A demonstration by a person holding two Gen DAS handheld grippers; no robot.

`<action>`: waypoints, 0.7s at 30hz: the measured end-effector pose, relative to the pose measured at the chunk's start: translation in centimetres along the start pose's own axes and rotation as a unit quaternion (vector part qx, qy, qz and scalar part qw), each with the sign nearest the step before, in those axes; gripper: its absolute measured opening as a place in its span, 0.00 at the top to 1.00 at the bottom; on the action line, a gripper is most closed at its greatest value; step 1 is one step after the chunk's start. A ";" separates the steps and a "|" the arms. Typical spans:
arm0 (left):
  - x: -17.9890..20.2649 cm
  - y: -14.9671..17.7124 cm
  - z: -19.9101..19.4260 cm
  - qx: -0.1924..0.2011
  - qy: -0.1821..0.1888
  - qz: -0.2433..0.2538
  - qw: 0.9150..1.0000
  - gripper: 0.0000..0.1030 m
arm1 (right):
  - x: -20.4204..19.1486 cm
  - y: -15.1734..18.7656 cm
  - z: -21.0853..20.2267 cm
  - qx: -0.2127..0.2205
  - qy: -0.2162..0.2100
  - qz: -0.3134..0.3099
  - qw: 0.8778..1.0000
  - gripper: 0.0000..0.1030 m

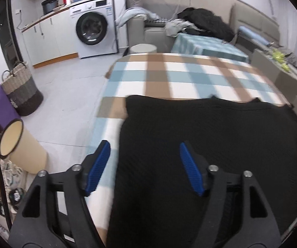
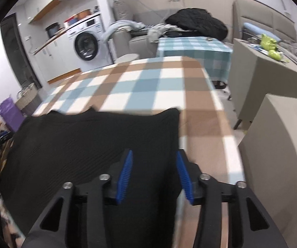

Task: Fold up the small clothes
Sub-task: 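Lay the lifted sweater flat and open both tools over it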

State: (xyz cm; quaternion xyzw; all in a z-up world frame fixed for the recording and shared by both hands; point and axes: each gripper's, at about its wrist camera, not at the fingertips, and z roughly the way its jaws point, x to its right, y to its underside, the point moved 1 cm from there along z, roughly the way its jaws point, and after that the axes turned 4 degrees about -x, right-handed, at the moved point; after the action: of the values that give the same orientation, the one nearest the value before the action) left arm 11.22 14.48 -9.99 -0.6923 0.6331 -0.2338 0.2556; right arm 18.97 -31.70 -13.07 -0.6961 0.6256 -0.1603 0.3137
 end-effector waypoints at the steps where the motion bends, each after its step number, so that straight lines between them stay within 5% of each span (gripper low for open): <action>1: 1.0 0.6 -0.8 0.001 0.010 0.009 1.000 0.32 | -0.9 0.8 -0.4 -0.009 -0.008 -0.005 1.000 0.42; 4: 3.8 2.6 -2.3 0.007 0.040 0.029 0.999 0.23 | -3.3 3.0 -1.4 -0.018 -0.028 -0.033 0.999 0.40; 10: 7.4 6.7 -3.1 -0.022 0.061 0.068 0.996 0.22 | -7.1 7.6 -1.9 -0.039 -0.045 -0.076 0.995 0.38; 16: 7.5 10.3 -2.4 -0.062 0.041 0.069 0.995 0.22 | -8.2 11.8 -2.4 -0.053 0.018 -0.147 0.988 0.35; 21: 6.3 11.9 -2.9 -0.062 0.046 0.037 0.996 0.22 | -5.8 12.9 -5.5 -0.042 0.041 -0.109 0.992 0.32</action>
State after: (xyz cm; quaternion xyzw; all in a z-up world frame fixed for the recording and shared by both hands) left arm 0.91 7.28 -15.50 -0.6711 0.6830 -0.2161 0.1909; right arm 4.64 -27.64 -16.20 -0.7654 0.5648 -0.1954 0.2387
